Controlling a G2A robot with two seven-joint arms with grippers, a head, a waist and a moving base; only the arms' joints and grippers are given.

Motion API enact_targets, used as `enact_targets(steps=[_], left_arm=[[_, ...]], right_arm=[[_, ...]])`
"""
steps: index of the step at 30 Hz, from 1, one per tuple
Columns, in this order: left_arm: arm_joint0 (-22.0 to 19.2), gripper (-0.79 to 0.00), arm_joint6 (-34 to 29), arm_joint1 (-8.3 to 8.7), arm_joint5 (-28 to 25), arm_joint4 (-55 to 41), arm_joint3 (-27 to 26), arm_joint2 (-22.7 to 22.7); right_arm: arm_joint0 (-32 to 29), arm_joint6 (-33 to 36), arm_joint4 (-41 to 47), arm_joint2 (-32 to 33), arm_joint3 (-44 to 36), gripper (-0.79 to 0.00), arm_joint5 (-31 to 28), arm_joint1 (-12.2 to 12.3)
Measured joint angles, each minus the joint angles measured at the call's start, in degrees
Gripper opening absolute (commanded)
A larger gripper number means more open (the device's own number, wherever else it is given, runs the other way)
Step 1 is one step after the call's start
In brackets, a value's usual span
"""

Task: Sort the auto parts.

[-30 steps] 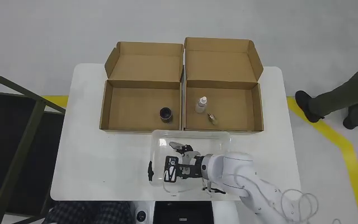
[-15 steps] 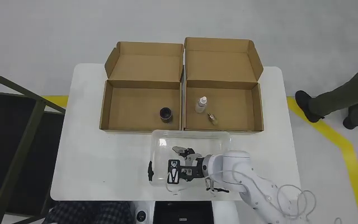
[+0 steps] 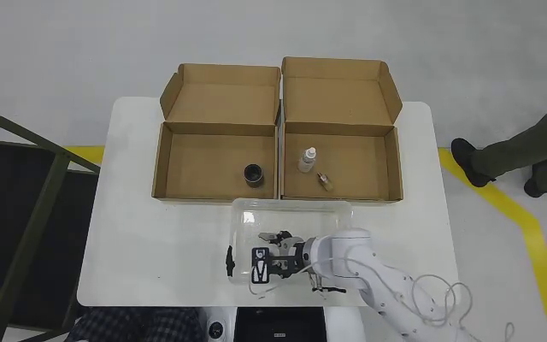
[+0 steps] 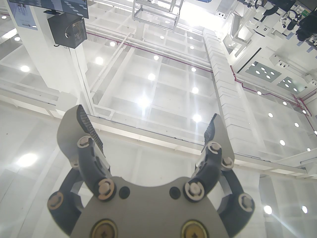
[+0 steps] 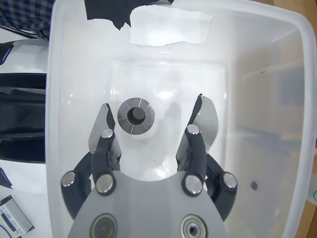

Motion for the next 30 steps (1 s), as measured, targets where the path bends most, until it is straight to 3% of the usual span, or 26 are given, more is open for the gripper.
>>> enact_targets(steps=[2,5,12,17,20,30], left_arm=[[0.0,0.0,0.0,0.0,0.0,0.0,0.0,0.0],[0.0,0.0,0.0,0.0,0.0,0.0,0.0,0.0],[0.0,0.0,0.0,0.0,0.0,0.0,0.0,0.0],[0.0,0.0,0.0,0.0,0.0,0.0,0.0,0.0],[0.0,0.0,0.0,0.0,0.0,0.0,0.0,0.0],[0.0,0.0,0.0,0.0,0.0,0.0,0.0,0.0]], right_arm=[[0.42,0.09,0.14,-0.62,0.75,-0.262,0.01,-0.11],[1.09,0.3,0.48,-1.62,1.99,-0.289,-0.12,-0.31],[2.76,0.98,1.53,-3.54,3.96,-0.545,-0.6,-0.73],[3.27,1.62,2.26,-3.97,4.37,-0.563,-0.6,-0.77],[3.17,1.66,2.75,-3.6,4.03,-0.785,-0.8,-0.59],[1.88,0.7,3.8,-0.95,1.2,-0.785,-1.72,0.49]])
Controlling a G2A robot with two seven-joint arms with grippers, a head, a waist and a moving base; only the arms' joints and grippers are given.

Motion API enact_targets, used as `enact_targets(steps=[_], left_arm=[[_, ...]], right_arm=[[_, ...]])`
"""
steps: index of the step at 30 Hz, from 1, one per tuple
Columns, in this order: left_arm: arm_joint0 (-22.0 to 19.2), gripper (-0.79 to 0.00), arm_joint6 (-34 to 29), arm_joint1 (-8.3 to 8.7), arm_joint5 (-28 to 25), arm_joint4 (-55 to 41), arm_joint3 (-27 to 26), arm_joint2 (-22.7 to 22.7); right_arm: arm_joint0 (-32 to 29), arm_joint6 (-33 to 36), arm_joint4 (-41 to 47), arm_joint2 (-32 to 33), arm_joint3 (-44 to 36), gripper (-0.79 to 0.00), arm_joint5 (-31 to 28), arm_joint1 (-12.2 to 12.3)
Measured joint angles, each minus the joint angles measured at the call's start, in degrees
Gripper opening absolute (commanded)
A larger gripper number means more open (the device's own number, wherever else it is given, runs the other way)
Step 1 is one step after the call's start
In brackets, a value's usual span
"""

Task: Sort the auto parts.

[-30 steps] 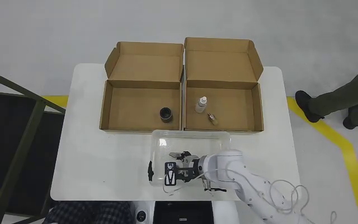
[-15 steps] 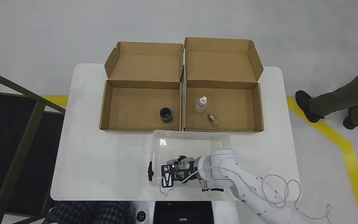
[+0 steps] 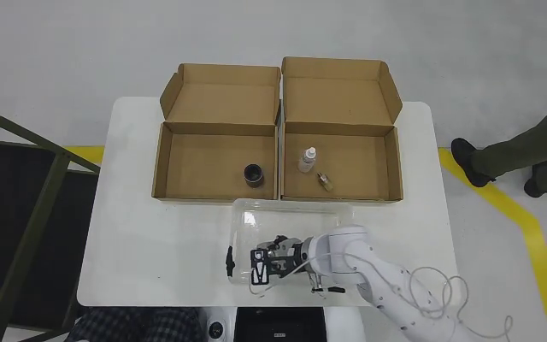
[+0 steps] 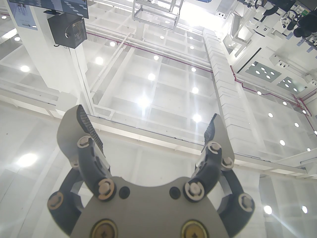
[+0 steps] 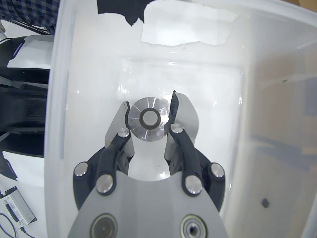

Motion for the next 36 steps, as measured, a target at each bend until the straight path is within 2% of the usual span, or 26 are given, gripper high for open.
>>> enact_targets(steps=[9,21,36], left_arm=[[0.0,0.0,0.0,0.0,0.0,0.0,0.0,0.0],[0.0,0.0,0.0,0.0,0.0,0.0,0.0,0.0],[0.0,0.0,0.0,0.0,0.0,0.0,0.0,0.0]], right_arm=[[-0.76,-2.16,3.56,2.82,-1.81,-0.785,-0.55,0.84],[-1.8,-5.25,14.21,9.78,-4.02,-0.785,0.4,2.22],[-6.74,-11.25,31.12,24.44,-6.17,-0.785,1.03,4.77]])
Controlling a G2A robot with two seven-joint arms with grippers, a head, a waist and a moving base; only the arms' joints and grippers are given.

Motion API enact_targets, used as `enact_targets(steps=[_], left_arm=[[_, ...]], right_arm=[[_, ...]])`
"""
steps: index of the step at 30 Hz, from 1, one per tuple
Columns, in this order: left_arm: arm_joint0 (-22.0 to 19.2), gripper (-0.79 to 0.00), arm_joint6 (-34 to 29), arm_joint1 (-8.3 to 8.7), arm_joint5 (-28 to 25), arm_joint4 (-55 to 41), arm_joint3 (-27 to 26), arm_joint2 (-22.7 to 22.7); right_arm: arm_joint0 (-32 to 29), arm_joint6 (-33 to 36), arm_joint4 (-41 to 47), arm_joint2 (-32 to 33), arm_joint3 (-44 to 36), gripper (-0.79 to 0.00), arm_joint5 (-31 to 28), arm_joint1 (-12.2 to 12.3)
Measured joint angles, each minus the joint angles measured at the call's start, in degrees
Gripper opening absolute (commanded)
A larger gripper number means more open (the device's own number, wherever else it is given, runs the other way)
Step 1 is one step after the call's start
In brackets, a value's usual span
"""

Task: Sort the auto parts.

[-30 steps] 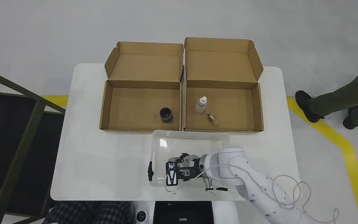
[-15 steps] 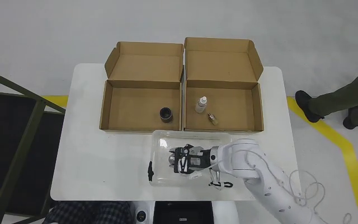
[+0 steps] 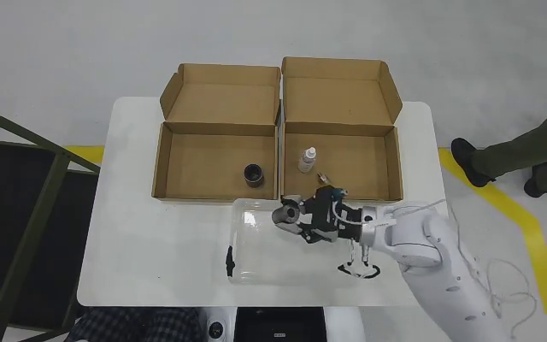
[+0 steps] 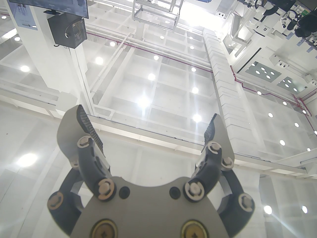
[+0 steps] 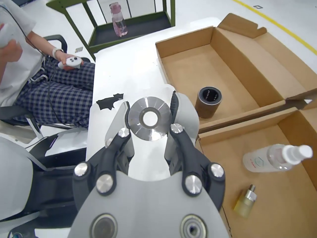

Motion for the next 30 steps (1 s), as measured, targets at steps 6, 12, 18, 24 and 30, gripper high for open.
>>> enact_targets(steps=[6,12,18,24,30], left_arm=[[0.0,0.0,0.0,0.0,0.0,0.0,0.0,0.0],[0.0,0.0,0.0,0.0,0.0,0.0,0.0,0.0],[0.0,0.0,0.0,0.0,0.0,0.0,0.0,0.0],[0.0,0.0,0.0,0.0,0.0,0.0,0.0,0.0],[0.0,0.0,0.0,0.0,0.0,0.0,0.0,0.0]], right_arm=[[-3.45,-2.86,4.68,7.28,0.13,-0.785,-1.69,1.15],[-5.92,-5.1,7.62,11.86,-0.58,-0.785,-2.28,1.85],[-7.07,-7.17,8.9,13.68,-1.92,-0.785,-0.99,2.13],[-7.78,-8.83,9.11,14.04,-2.5,-0.785,-0.14,2.26],[-7.71,-9.39,8.96,13.73,-2.55,-0.785,0.2,2.39]])
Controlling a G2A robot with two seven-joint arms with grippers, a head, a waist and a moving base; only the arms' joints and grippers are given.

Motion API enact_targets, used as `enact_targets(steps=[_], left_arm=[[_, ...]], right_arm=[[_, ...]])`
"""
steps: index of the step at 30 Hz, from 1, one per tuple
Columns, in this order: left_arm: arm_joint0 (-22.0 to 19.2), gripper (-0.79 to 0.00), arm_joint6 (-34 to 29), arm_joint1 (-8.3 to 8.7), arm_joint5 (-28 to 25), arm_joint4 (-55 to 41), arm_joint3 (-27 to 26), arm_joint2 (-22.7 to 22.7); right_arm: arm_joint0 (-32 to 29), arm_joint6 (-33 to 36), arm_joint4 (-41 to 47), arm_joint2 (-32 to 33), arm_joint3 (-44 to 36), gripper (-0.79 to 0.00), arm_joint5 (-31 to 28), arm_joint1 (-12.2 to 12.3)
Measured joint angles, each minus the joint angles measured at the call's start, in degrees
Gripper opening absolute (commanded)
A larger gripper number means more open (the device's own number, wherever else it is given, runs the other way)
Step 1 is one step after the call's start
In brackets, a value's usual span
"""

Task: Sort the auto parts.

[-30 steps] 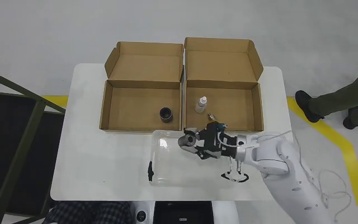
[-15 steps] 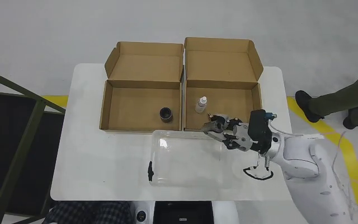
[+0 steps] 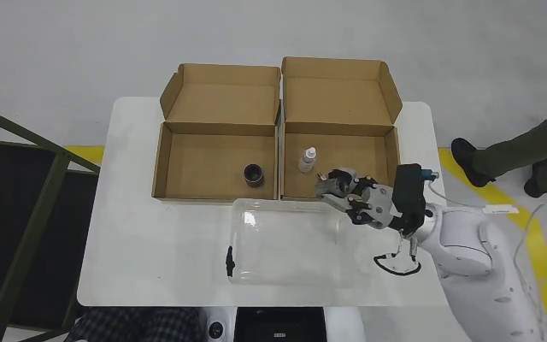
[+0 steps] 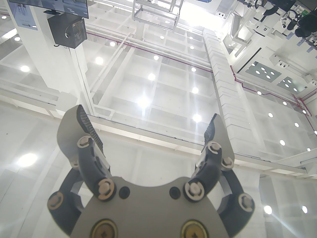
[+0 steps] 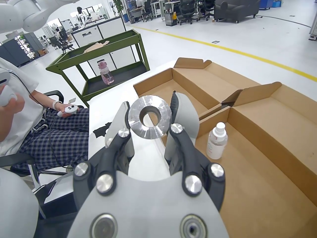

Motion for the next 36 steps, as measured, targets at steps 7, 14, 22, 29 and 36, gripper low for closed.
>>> enact_targets(steps=[7,14,22,29,36], left_arm=[[0.0,0.0,0.0,0.0,0.0,0.0,0.0,0.0],[0.0,0.0,0.0,0.0,0.0,0.0,0.0,0.0],[0.0,0.0,0.0,0.0,0.0,0.0,0.0,0.0],[0.0,0.0,0.0,0.0,0.0,0.0,0.0,0.0],[0.0,0.0,0.0,0.0,0.0,0.0,0.0,0.0]], right_arm=[[1.43,1.01,-2.5,-2.29,-0.52,-0.785,2.52,-0.04],[6.08,3.17,-10.8,-9.88,-1.83,-0.785,6.94,-0.78],[14.01,5.03,-18.38,-19.12,0.68,-0.785,11.72,-2.19],[17.15,4.97,-18.99,-22.01,3.27,-0.785,13.3,-2.85],[17.09,4.97,-18.98,-21.97,3.22,-0.785,13.28,-2.84]])
